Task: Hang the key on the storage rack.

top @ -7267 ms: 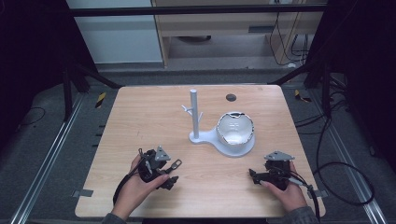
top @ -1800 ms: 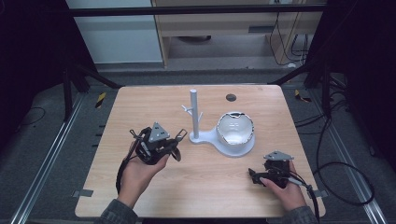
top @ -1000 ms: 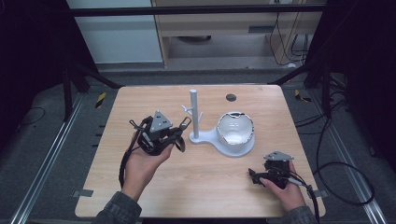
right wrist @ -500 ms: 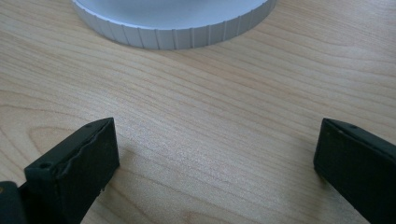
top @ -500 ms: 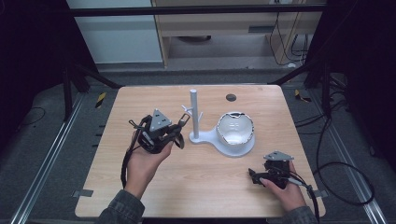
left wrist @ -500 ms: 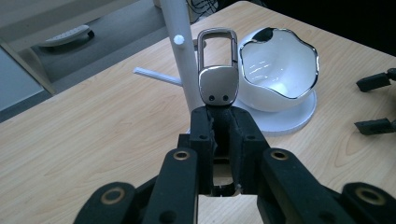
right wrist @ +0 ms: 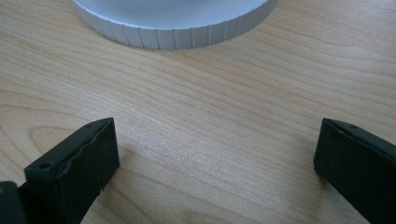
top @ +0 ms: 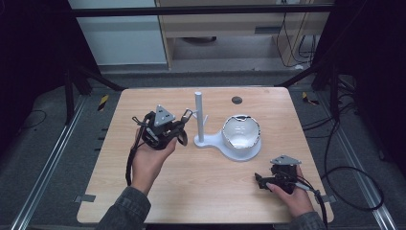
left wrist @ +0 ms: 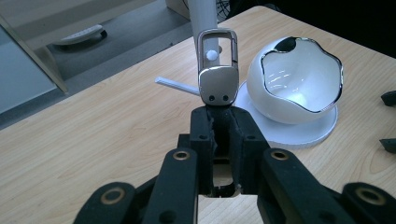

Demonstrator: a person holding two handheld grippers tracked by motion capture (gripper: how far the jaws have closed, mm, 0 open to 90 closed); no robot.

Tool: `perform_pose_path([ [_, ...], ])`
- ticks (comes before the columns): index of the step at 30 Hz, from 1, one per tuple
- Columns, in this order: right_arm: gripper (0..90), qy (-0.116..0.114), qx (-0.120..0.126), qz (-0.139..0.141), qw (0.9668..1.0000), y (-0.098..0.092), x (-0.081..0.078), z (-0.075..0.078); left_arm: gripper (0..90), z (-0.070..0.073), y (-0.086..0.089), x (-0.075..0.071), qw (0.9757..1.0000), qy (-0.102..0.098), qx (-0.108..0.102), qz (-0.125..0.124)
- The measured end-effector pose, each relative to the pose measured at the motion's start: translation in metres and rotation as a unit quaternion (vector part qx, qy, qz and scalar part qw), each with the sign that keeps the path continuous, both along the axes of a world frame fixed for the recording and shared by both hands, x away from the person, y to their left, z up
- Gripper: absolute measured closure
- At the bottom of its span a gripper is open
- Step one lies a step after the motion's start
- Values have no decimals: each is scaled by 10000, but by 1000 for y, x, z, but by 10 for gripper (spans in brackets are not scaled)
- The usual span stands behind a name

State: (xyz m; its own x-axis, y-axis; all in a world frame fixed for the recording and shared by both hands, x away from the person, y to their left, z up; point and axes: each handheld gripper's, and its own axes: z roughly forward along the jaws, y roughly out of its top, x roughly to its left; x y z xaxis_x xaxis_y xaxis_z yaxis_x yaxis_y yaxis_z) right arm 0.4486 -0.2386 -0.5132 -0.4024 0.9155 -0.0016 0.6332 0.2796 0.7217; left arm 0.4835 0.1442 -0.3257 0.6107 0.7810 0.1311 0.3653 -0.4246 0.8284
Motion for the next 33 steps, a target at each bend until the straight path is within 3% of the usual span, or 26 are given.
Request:
perform_pose_path([
  [5,4,0,1,3,10000,0,0,0,802,-5,-3,6,10000,45,77,2],
  [33,4,12,15,27,10000,0,0,0,802,-14,-13,20,9999,121,17,37],
])
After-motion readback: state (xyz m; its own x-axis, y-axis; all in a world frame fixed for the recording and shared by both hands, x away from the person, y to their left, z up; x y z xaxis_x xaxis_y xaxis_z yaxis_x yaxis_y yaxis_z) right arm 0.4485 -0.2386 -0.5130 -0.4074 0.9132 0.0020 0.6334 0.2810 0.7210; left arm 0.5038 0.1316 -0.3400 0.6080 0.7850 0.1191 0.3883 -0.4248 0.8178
